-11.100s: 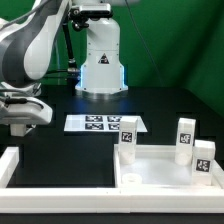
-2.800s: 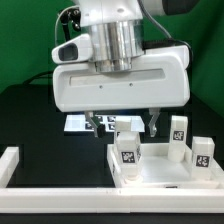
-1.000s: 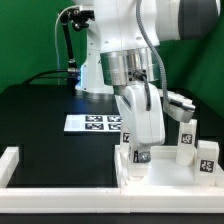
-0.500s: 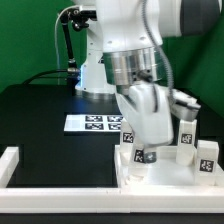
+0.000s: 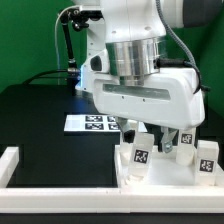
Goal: Assemble square table
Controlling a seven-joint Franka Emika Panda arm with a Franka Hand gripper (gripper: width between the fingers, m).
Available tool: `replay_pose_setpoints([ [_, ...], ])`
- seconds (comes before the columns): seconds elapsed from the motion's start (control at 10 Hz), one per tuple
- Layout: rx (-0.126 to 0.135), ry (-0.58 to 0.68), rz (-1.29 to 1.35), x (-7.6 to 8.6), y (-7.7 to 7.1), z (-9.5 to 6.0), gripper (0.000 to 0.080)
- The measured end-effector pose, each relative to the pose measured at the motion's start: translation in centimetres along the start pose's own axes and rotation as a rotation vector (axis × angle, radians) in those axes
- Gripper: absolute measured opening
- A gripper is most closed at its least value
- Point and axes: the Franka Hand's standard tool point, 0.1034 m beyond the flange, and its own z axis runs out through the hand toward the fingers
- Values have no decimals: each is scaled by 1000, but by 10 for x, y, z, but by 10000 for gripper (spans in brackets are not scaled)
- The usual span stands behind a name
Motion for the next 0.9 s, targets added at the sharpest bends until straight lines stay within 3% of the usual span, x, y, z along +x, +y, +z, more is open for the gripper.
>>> replay_pose_setpoints([
  [0.2, -84, 53, -414, 5, 2, 0, 649],
  [0.3, -77, 80, -523, 7, 1, 2, 649],
  [0.5, -74, 80, -447, 7, 1, 2, 421],
  [0.6, -72, 80, -431, 7, 1, 2, 421],
  [0.7, -67, 82, -329, 7, 2, 2, 290],
  [0.9, -62, 85, -191, 8, 2, 3, 294],
])
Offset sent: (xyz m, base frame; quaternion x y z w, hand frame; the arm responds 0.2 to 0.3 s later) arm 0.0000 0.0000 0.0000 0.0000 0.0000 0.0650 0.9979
